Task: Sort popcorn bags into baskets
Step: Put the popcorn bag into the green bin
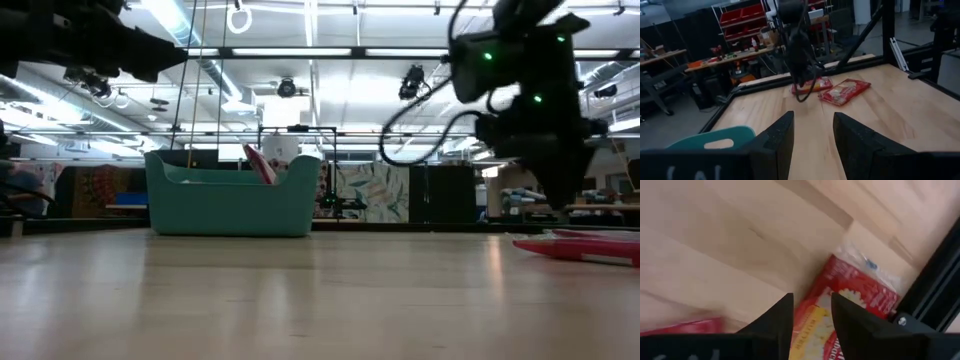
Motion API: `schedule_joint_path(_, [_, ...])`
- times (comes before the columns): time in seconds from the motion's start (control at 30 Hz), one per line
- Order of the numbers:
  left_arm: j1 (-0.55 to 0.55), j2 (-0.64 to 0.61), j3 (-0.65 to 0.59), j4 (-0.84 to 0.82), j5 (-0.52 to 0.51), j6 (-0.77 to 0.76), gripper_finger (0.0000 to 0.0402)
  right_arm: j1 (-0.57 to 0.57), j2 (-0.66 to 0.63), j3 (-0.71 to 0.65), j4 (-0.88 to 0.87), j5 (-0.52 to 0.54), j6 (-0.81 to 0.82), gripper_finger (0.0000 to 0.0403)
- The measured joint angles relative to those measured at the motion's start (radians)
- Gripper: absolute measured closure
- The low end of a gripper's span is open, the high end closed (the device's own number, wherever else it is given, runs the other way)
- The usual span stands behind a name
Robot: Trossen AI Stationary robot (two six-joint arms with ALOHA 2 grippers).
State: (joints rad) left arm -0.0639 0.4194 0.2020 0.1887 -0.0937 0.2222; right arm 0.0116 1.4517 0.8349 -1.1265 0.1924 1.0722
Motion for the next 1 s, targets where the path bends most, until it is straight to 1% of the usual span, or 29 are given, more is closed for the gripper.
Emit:
schedule_joint_path(0.13, [0.000, 0.000, 0.000, 0.004, 0.000, -0.001, 0.0260, 0.000, -0.016, -0.078, 0.032, 0.004, 0.025, 0.0251])
schedule_joint_path(0.27, [0.000, 0.000, 0.000, 0.003, 0.000, -0.001, 0.0260, 0.000, -0.011, -0.127, 0.109, 0.050, 0.025, 0.0234])
schedule_joint_path(0.43, [0.000, 0.000, 0.000, 0.002, 0.000, -0.001, 0.0260, -0.001, 0.042, -0.167, 0.197, 0.068, 0.002, 0.0219])
schedule_joint_path(0.53, [0.000, 0.000, 0.000, 0.001, 0.000, -0.001, 0.0260, -0.005, 0.084, -0.164, 0.194, 0.080, 0.001, 0.0222])
schedule_joint_path(0.67, [0.000, 0.000, 0.000, 0.001, 0.000, -0.001, 0.0260, -0.004, 0.109, -0.153, 0.193, 0.093, -0.025, 0.0253])
schedule_joint_path(0.77, [0.000, 0.000, 0.000, 0.000, 0.000, -0.001, 0.0260, -0.004, 0.111, -0.141, 0.187, 0.093, -0.052, 0.0295])
schedule_joint_path(0.93, [0.000, 0.000, 0.000, -0.002, 0.000, -0.001, 0.0260, -0.008, 0.112, -0.129, 0.169, 0.110, -0.077, 0.0382])
schedule_joint_path(1.0, [0.000, 0.000, 0.000, -0.002, 0.001, -0.001, 0.0260, -0.006, 0.112, -0.114, 0.176, 0.110, -0.080, 0.0393])
